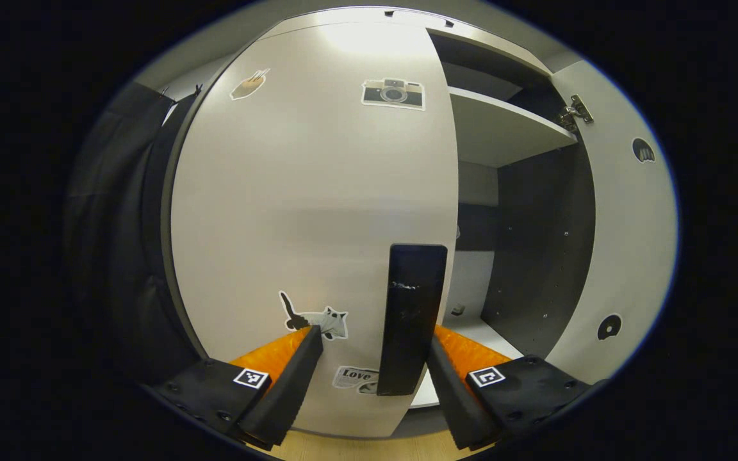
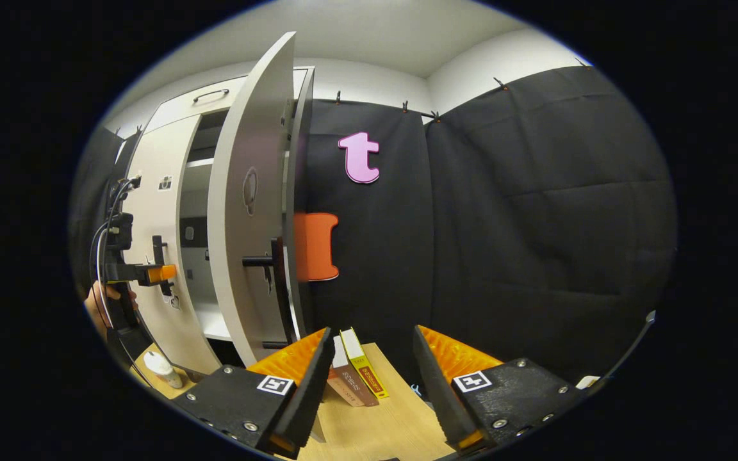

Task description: Open the right door of the double-door shoe cabinet with the right hand, and open the left door with the left hand.

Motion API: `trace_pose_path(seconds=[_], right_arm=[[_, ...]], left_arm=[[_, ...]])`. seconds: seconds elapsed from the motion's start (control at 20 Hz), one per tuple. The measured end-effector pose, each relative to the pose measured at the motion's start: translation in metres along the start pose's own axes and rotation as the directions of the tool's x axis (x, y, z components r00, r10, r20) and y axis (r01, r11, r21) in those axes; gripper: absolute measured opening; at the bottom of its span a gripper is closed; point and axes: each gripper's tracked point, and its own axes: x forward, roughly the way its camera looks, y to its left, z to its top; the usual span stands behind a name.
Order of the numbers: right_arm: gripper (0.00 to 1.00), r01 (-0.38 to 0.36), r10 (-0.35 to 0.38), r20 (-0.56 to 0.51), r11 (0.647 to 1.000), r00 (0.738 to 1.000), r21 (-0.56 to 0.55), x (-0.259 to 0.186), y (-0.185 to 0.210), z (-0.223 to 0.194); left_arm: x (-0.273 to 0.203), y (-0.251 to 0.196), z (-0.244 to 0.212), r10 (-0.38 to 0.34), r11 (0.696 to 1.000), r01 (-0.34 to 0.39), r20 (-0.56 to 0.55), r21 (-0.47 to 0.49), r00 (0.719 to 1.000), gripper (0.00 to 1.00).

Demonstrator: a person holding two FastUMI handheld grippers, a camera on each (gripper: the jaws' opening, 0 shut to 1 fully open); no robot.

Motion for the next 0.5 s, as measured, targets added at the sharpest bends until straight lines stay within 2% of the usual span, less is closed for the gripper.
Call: trace_pose_path(seconds=[0.15,0.2,0.25,0.3,0.35,0.4,0.5], right_arm=[[0.77,-0.007,0.007,0.005,1.0,1.0,0.018,0.002,0.001,0.001],[0.77,-0.008,0.008,0.007,1.0,1.0,0.026,0.001,-0.001,0.001],[0.77,-0.012,0.012,0.009,0.999,1.0,0.035,0.001,0.0,0.001],[0.77,-0.018,0.018,0.011,0.999,1.0,0.041,-0.001,0.001,0.002],[0.76,-0.022,0.022,0.014,0.999,1.0,0.044,-0.002,0.001,0.002],[0.76,-0.02,0.019,0.018,0.999,1.0,0.042,-0.003,0.0,0.003],[0.76,-0.016,0.015,0.027,0.999,1.0,0.039,-0.004,-0.004,0.004]], left_arm=[[0.001,-0.007,-0.005,-0.002,0.999,0.003,-0.031,0.04,1.0,0.91],[0.004,-0.01,-0.008,0.002,0.998,0.001,-0.049,0.061,0.999,0.78],[0.003,-0.016,-0.011,-0.006,0.998,0.01,-0.055,0.066,0.998,0.73],[0.003,-0.019,-0.01,-0.006,0.998,0.009,-0.051,0.058,0.999,0.58],[0.003,-0.018,-0.01,0.0,0.999,0.003,-0.053,0.051,0.999,0.48],[0.002,-0.018,-0.01,-0.002,0.999,0.004,-0.053,0.033,0.999,0.4],[0.002,-0.018,-0.009,-0.015,1.0,0.015,-0.049,-0.005,0.999,0.35]])
